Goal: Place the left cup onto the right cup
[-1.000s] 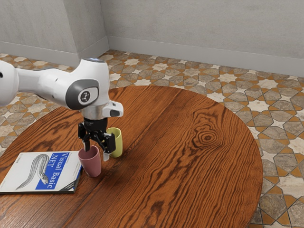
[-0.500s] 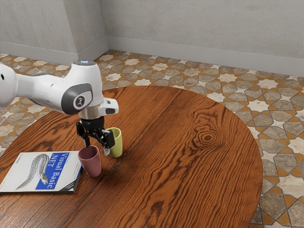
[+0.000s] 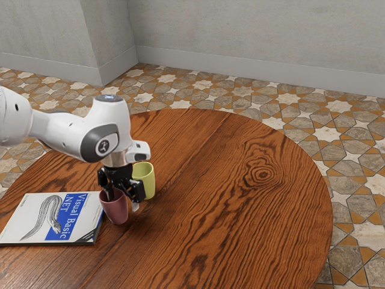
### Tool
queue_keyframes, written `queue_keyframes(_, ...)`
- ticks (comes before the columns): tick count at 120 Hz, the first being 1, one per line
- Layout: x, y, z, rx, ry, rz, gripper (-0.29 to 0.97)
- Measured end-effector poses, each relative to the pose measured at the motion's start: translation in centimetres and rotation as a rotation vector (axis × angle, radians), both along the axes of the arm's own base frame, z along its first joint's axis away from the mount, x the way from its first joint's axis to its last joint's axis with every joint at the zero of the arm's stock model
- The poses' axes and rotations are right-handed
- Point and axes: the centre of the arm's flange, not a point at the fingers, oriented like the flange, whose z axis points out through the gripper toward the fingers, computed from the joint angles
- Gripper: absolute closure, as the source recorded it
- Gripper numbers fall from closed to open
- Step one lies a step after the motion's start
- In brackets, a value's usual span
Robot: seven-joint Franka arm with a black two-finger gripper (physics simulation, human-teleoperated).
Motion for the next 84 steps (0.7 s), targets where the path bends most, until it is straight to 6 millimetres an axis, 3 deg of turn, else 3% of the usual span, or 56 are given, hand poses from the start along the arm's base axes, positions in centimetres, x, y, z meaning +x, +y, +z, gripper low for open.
queue_keyframes(5, 0.06, -0.01, -0.16, 0.000, -0.002, 0.000, 0.04)
queue_keyframes(26, 0.24, 0.47, -0.20, 0.001, -0.013, 0.011, 0.43)
queue_keyframes(39, 0.28, 0.74, -0.18, 0.002, -0.016, 0.017, 0.60)
queue_keyframes(57, 0.29, 0.80, -0.11, 0.005, -0.017, 0.016, 0.71)
queue_keyframes(84, 0.27, 0.83, -0.07, 0.010, -0.014, 0.013, 0.77)
